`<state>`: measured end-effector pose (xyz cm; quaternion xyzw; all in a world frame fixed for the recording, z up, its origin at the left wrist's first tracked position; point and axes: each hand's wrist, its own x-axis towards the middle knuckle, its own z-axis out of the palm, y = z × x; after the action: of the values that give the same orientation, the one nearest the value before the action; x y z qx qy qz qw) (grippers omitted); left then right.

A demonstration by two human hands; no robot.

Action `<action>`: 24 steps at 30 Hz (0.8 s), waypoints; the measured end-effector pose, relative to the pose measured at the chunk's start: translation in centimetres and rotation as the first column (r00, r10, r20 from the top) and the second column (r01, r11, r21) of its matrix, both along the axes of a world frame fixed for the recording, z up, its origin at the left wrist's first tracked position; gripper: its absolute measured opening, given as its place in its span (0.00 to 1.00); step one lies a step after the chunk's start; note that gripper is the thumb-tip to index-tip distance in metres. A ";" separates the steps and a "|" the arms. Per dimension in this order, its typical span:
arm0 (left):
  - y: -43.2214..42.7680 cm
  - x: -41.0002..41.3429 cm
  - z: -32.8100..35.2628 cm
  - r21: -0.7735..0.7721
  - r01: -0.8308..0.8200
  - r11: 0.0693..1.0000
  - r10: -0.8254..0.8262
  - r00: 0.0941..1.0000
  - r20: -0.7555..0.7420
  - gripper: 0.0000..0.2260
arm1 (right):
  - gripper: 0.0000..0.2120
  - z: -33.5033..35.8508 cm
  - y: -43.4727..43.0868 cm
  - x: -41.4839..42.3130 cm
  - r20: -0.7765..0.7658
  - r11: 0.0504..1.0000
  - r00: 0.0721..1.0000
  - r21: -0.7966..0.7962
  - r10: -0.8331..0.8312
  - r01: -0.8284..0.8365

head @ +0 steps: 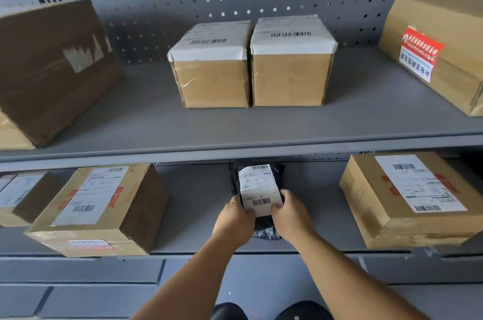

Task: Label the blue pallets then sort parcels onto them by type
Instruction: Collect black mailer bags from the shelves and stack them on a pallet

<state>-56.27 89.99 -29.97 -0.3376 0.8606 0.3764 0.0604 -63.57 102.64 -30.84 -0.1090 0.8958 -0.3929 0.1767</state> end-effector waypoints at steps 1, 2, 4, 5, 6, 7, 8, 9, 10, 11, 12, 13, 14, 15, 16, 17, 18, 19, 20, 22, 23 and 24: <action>-0.1 0.0 0.0 0.030 -0.017 0.999 0.017 1.000 -0.013 0.14 | 0.17 0.0 -0.2 0.0 0.045 0.998 0.998 -0.037 -0.047 0.049; -0.2 0.1 0.3 0.067 -0.037 0.997 0.038 0.999 -0.021 0.13 | 0.19 0.1 -0.2 0.1 0.085 0.995 0.993 -0.055 -0.082 0.087; -0.2 0.5 0.8 0.136 -0.066 0.988 0.072 0.997 -0.037 0.14 | 0.21 0.4 -0.2 0.3 0.138 0.990 0.984 -0.066 -0.114 0.124; -0.2 0.8 1.1 0.155 -0.074 0.985 0.082 0.996 -0.045 0.14 | 0.22 0.6 -0.2 0.5 0.152 0.989 0.981 -0.068 -0.120 0.131; -0.1 1.1 1.5 0.166 -0.078 0.983 0.087 0.995 -0.050 0.14 | 0.21 1.0 -0.1 0.7 0.162 0.988 0.979 -0.068 -0.128 0.140; -0.1 1.5 1.9 0.177 -0.081 0.981 0.092 0.994 -0.055 0.15 | 0.21 1.5 0.0 1.0 0.169 0.986 0.976 -0.068 -0.138 0.151; 0.0 1.9 2.3 0.195 -0.089 0.977 0.102 0.993 -0.059 0.15 | 0.21 2.1 0.1 1.3 0.176 0.984 0.973 -0.072 -0.147 0.162; 0.0 2.3 2.8 0.219 -0.100 0.971 0.117 0.991 -0.065 0.15 | 0.21 2.7 0.2 1.7 0.186 0.982 0.970 -0.081 -0.156 0.173; 0.1 2.8 3.4 0.241 -0.111 0.964 0.131 0.989 -0.069 0.15 | 0.21 3.5 0.3 2.1 0.202 0.979 0.966 -0.091 -0.163 0.185; 0.2 3.2 4.0 0.260 -0.123 0.958 0.147 0.986 -0.074 0.15 | 0.21 4.3 0.3 2.5 0.220 0.976 0.961 -0.098 -0.169 0.195; 0.1 3.6 4.6 0.277 -0.136 0.951 0.164 0.983 -0.080 0.16 | 0.20 5.2 0.3 2.8 0.236 0.973 0.956 -0.108 -0.174 0.204; 0.1 3.9 5.3 0.295 -0.150 0.944 0.183 0.979 -0.087 0.16 | 0.20 6.0 0.3 3.1 0.248 0.970 0.952 -0.119 -0.178 0.213; 0.1 4.2 6.0 0.308 -0.160 0.938 0.197 0.976 -0.094 0.17 | 0.19 6.8 0.3 3.4 0.254 0.966 0.949 -0.130 -0.186 0.223; 0.0 4.5 6.7 0.319 -0.165 0.933 0.207 0.973 -0.103 0.18 | 0.18 7.6 0.3 3.6 0.254 0.962 0.948 -0.139 -0.194 0.234; -0.1 4.8 7.4 0.327 -0.167 0.930 0.212 0.971 -0.109 0.18 | 0.18 8.2 0.2 3.8 0.254 0.959 0.946 -0.146 -0.200 0.242; -0.1 5.1 8.1 0.334 -0.170 0.927 0.218 0.969 -0.113 0.18 | 0.18 8.8 0.2 4.1 0.255 0.957 0.945 -0.152 -0.203 0.247; -0.2 5.4 8.6 0.338 -0.173 0.925 0.224 0.968 -0.117 0.18 | 0.18 9.4 0.2 4.4 0.251 0.957 0.947 -0.154 -0.202 0.245; -0.3 5.8 9.0 0.342 -0.179 0.922 0.232 0.965 -0.121 0.18 | 0.18 9.8 0.2 4.6 0.248 0.959 0.949 -0.151 -0.196 0.238; -0.3 6.1 9.4 0.344 -0.185 0.920 0.240 0.963 -0.123 0.17 | 0.19 10.1 0.2 4.9 0.248 0.962 0.950 -0.146 -0.188 0.229; -0.4 6.9 9.9 0.343 -0.199 0.918 0.255 0.959 -0.125 0.17 | 0.20 10.5 0.1 5.3 0.260 0.966 0.950 -0.148 -0.170 0.213; -0.4 7.4 10.0 0.343 -0.210 0.915 0.266 0.956 -0.124 0.17 | 0.21 10.6 0.1 5.6 0.266 0.967 0.951 -0.152 -0.159 0.204; -0.3 7.9 10.2 0.344 -0.225 0.912 0.280 0.952 -0.121 0.17 | 0.21 10.6 0.1 5.9 0.269 0.969 0.952 -0.157 -0.146 0.193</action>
<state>-48.42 89.71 -19.80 -0.3987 0.7375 0.5451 -0.0066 -57.71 102.75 -20.21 0.0045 0.8321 -0.4973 0.2455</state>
